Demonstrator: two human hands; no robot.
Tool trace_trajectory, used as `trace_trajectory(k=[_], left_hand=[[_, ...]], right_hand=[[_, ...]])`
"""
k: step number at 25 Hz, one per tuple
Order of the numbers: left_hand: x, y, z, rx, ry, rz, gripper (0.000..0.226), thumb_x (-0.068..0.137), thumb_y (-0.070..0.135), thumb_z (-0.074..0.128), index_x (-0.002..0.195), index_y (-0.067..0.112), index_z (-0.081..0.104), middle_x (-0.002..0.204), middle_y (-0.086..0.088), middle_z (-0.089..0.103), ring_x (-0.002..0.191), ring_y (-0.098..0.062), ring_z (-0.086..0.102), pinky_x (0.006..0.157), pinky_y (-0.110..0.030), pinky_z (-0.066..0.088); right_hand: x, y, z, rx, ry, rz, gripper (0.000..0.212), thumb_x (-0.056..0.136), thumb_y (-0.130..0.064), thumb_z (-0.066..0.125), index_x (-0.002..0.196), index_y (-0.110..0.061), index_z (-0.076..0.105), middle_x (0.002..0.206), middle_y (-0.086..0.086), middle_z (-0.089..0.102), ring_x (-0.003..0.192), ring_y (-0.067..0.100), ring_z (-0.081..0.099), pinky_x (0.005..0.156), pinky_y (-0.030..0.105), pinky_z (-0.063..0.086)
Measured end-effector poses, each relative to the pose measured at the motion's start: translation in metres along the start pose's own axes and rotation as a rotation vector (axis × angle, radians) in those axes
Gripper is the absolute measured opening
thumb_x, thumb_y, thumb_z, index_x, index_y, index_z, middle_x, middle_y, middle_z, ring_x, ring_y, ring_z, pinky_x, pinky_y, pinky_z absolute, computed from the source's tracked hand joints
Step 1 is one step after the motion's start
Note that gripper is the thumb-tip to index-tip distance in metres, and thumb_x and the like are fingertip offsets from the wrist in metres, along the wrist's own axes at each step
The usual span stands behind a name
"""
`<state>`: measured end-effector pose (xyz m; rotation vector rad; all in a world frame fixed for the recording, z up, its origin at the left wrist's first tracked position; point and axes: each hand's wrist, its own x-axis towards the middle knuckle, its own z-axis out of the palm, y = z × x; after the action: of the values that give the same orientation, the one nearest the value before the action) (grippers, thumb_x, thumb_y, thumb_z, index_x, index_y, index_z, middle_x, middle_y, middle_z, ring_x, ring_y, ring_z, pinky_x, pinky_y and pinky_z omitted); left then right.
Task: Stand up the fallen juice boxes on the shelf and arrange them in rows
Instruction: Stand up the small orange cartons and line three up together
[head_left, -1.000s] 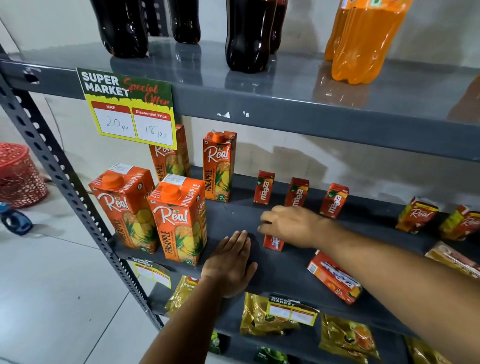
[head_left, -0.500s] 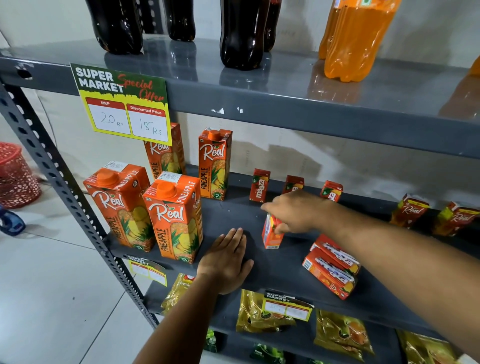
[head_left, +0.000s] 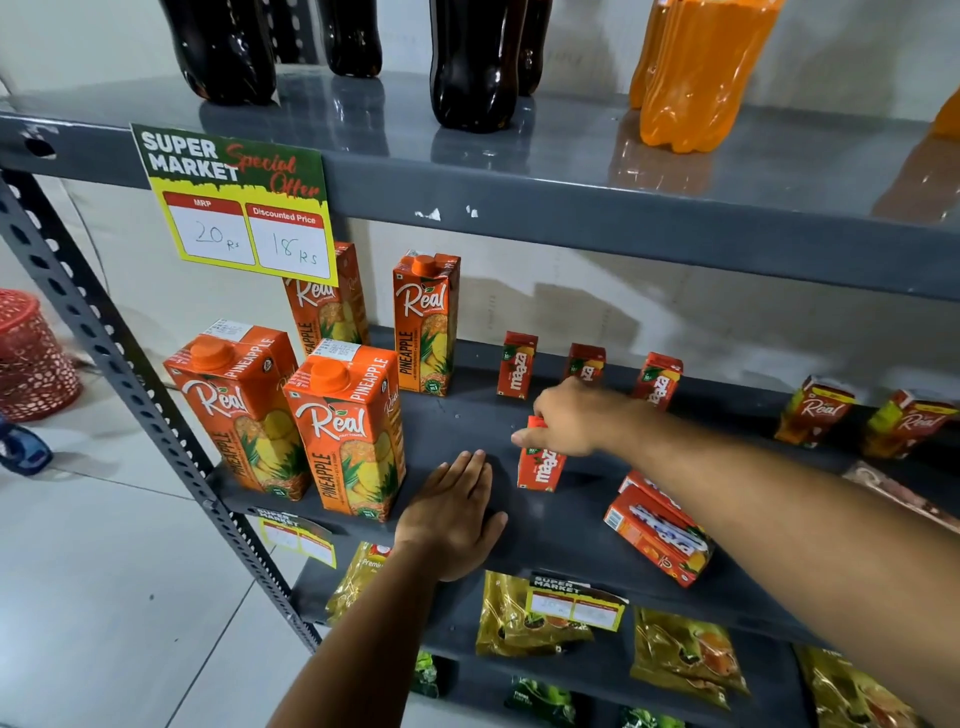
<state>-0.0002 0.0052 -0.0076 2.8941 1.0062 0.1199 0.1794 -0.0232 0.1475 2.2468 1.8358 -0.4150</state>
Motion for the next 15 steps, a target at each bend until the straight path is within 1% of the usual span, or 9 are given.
trace_trajectory(k=[1,3,4,5,8,10,12,14,15], left_hand=[[-0.001,0.0,0.001,0.001,0.009,-0.007,0.077,0.091,0.059,0.011,0.151,0.01,0.005,0.162,-0.006,0.003,0.147,-0.019,-0.003,0.115,-0.032,-0.005],[0.0,-0.001,0.001,0.002,0.022,-0.019,0.077,0.092,0.059,0.011,0.151,0.01,0.006,0.162,-0.006,0.003,0.147,-0.019,-0.002,0.115,-0.032,-0.005],[0.001,-0.003,0.0,0.003,0.026,-0.019,0.077,0.092,0.059,0.011,0.151,0.01,0.006,0.162,-0.006,0.003,0.147,-0.019,-0.002,0.115,-0.032,-0.005],[0.001,-0.006,-0.001,0.006,0.035,-0.02,0.077,0.092,0.059,0.01,0.151,0.011,0.006,0.162,-0.006,0.003,0.147,-0.019,-0.002,0.115,-0.032,-0.005],[0.001,-0.009,0.0,0.01,0.032,-0.02,0.077,0.092,0.059,0.01,0.151,0.011,0.005,0.162,-0.005,0.001,0.147,-0.018,-0.003,0.114,-0.031,-0.006],[0.002,-0.009,0.002,0.008,0.025,-0.021,0.077,0.092,0.06,0.01,0.152,0.011,0.004,0.162,-0.005,0.0,0.147,-0.018,-0.005,0.114,-0.03,-0.007],[0.003,-0.008,0.002,0.007,0.022,-0.022,0.078,0.092,0.06,0.01,0.152,0.011,0.004,0.162,-0.004,-0.001,0.147,-0.018,-0.005,0.113,-0.03,-0.008],[0.003,-0.008,0.002,0.018,0.019,-0.02,0.077,0.092,0.06,0.011,0.152,0.012,0.004,0.162,-0.004,-0.001,0.147,-0.018,-0.005,0.113,-0.03,-0.008],[0.003,-0.008,0.002,0.021,0.02,-0.018,0.077,0.092,0.06,0.012,0.152,0.011,0.005,0.162,-0.004,0.0,0.147,-0.018,-0.005,0.113,-0.03,-0.008]], right_hand=[[0.002,0.001,0.002,0.003,-0.013,-0.002,0.047,0.087,-0.066,0.05,0.083,-0.02,0.055,0.085,0.003,0.065,0.074,0.017,0.063,0.061,0.03,0.048],[-0.001,0.006,-0.002,0.024,-0.035,-0.026,0.061,0.086,-0.071,0.046,0.11,-0.017,0.059,0.112,0.009,0.066,0.094,0.022,0.065,0.076,0.036,0.053],[-0.001,0.011,-0.008,0.057,-0.013,-0.044,0.069,0.086,-0.072,0.044,0.127,-0.017,0.053,0.125,0.011,0.061,0.106,0.025,0.062,0.085,0.041,0.052],[-0.001,0.019,-0.014,0.102,0.026,-0.054,0.071,0.088,-0.069,0.045,0.135,-0.017,0.047,0.132,0.013,0.057,0.112,0.027,0.059,0.092,0.043,0.05],[-0.005,0.06,-0.025,0.115,0.071,-0.029,0.048,0.094,-0.043,0.056,0.131,-0.013,0.053,0.129,0.013,0.06,0.109,0.027,0.058,0.096,0.039,0.047],[-0.012,0.093,-0.018,0.033,-0.096,0.074,0.047,0.089,-0.028,0.067,0.131,-0.01,0.053,0.129,0.012,0.06,0.112,0.026,0.058,0.097,0.036,0.047],[-0.025,0.12,0.001,-0.022,-0.335,0.193,0.059,0.082,-0.023,0.077,0.133,-0.01,0.051,0.123,0.014,0.063,0.108,0.026,0.061,0.093,0.038,0.052],[-0.037,0.137,0.021,0.017,-0.48,0.285,0.059,0.078,-0.024,0.08,0.128,-0.016,0.051,0.113,0.013,0.065,0.097,0.023,0.065,0.081,0.037,0.057],[-0.043,0.142,0.03,0.071,-0.486,0.316,0.054,0.077,-0.026,0.08,0.123,-0.02,0.052,0.108,0.01,0.066,0.092,0.021,0.067,0.075,0.034,0.058]])
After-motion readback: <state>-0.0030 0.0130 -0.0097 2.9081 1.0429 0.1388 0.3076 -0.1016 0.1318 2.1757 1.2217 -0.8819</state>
